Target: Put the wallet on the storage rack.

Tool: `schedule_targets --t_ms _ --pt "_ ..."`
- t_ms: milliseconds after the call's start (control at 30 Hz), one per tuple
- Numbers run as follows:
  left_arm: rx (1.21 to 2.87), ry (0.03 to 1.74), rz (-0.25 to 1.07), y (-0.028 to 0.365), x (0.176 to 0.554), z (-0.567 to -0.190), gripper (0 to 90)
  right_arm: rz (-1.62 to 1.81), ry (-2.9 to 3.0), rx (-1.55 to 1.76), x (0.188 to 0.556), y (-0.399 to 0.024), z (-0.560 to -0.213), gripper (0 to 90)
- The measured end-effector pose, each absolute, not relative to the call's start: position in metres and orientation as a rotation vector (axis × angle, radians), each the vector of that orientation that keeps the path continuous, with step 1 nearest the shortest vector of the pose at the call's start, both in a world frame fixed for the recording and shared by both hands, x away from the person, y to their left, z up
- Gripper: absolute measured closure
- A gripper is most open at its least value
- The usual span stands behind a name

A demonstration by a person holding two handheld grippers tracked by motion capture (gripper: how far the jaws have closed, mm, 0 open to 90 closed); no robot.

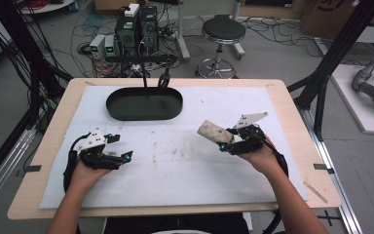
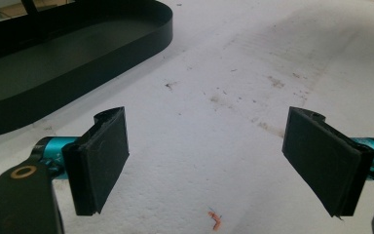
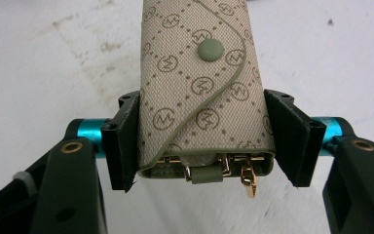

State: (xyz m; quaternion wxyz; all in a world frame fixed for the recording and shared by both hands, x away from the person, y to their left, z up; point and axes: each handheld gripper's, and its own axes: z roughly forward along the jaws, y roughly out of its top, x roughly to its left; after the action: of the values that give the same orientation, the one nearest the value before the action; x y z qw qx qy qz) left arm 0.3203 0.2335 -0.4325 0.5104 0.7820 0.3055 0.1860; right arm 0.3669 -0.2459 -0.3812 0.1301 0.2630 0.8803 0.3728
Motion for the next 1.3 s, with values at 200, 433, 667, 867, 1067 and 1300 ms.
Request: schedule_targets --t_ms 200,433,667,867,1067,1300 --pt "1.884 0.734 0.448 0.234 0.32 -0.432 16.9 1.069 2.575 0.713 0.389 -0.224 -0.368 35.8" --pt "1.886 0.734 0.451 0.234 0.32 -0.432 16.9 1.054 2.586 0.667 0.413 -0.197 -0.36 35.8" --pt "1.885 0.737 0.445 0.236 0.318 -0.433 16.9 1.063 2.587 0.645 0.433 -0.172 -0.355 35.7" --pt "1.885 0.742 0.447 0.237 0.315 -0.433 16.9 1.066 2.587 0.634 0.449 -0.153 -0.354 35.7" --pt "1.884 0.749 0.449 0.24 0.311 -0.434 16.9 1.09 2.595 0.622 0.461 -0.137 -0.355 35.7" --pt "1.882 0.752 0.458 0.245 0.305 -0.433 17.0 1.089 2.585 0.635 0.474 -0.122 -0.357 35.5"
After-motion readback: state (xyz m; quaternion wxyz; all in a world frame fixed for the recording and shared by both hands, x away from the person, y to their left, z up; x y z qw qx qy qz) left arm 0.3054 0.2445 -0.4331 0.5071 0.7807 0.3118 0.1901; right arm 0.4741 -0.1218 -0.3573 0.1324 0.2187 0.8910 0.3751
